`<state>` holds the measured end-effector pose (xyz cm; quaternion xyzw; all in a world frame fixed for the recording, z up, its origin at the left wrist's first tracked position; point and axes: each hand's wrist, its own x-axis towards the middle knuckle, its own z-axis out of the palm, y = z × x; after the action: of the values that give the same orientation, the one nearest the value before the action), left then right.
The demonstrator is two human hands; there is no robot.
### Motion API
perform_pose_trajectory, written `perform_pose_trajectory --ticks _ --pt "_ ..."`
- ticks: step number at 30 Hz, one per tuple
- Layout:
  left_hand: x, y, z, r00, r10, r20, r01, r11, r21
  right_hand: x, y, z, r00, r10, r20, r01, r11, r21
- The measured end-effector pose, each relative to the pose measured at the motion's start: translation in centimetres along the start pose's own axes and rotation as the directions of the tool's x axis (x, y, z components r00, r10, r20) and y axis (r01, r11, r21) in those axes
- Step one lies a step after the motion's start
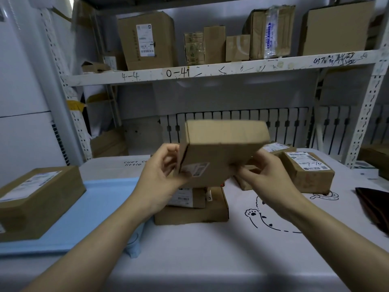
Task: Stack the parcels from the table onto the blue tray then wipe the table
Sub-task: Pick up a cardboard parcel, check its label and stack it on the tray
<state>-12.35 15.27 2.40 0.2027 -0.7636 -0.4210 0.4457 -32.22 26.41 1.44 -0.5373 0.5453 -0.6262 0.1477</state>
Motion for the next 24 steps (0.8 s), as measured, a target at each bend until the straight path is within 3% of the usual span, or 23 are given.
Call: perform_pose_trajectory --ticks 10,17,24 --pt "0.1 0.0 1.0 0.973 -0.229 -0.023 0.212 0.931 -0.297 0.2 0.6 0.6 0.987 0.146 -0.073 -0.133 0.977 0.166" --pt "-0.2 -0.6 1.8 0.943 -0.331 -0.038 0.300 0.894 -0.333 -0.3 1.3 1.6 0.977 0.196 -0.084 -0.192 0.980 0.054" --pt "-0.5 -0.4 3.6 0.929 -0.339 -0.146 0.307 0.930 -0.203 -1.0 2.1 3.4 0.958 0.278 -0.073 -0.286 0.941 -0.178"
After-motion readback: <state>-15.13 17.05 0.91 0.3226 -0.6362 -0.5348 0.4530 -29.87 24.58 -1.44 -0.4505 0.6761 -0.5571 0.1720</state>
